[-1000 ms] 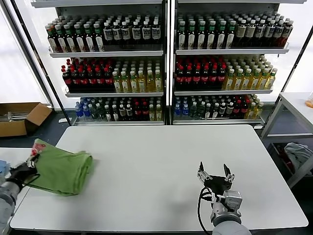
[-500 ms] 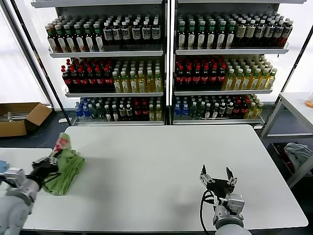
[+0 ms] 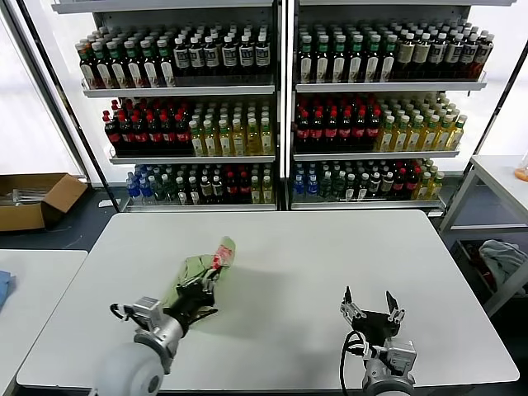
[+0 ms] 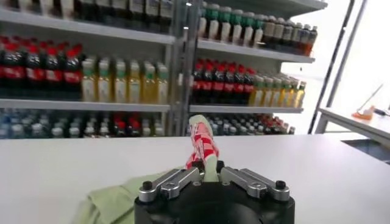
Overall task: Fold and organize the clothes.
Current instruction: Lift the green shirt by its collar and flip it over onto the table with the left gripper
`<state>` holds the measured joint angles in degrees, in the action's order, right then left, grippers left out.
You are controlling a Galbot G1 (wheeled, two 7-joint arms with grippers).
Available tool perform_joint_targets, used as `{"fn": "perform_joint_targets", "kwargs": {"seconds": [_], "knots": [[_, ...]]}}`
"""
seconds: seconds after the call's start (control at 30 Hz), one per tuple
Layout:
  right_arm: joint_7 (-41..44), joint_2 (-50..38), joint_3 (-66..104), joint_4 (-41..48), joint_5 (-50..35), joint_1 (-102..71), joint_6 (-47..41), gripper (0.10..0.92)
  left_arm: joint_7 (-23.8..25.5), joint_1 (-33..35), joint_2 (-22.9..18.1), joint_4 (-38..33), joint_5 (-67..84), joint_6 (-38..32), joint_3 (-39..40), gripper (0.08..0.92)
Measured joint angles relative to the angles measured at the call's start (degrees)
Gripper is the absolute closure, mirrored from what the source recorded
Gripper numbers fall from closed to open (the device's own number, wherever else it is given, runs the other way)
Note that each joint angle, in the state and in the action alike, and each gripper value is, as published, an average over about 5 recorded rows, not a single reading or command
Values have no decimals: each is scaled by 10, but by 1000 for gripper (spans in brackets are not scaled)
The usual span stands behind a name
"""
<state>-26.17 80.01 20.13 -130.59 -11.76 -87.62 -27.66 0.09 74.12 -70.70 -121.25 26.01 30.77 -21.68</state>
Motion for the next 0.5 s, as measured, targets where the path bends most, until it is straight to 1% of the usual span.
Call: {"fn": "perform_joint_targets", "kwargs": {"seconds": [0.2,0.3,0.5], "knots": [[0,6,-3,4,7,0,0,203,-5,-7,-19,12,-18,-2,39,877],[-1,8,-8,8,11,2,0,203,-4,-10,-26,8,-10,-6,50,815],[-4,12,-14,12,15,6,-6,203,-6,-19,-41,1,23,-22,70,642]]}}
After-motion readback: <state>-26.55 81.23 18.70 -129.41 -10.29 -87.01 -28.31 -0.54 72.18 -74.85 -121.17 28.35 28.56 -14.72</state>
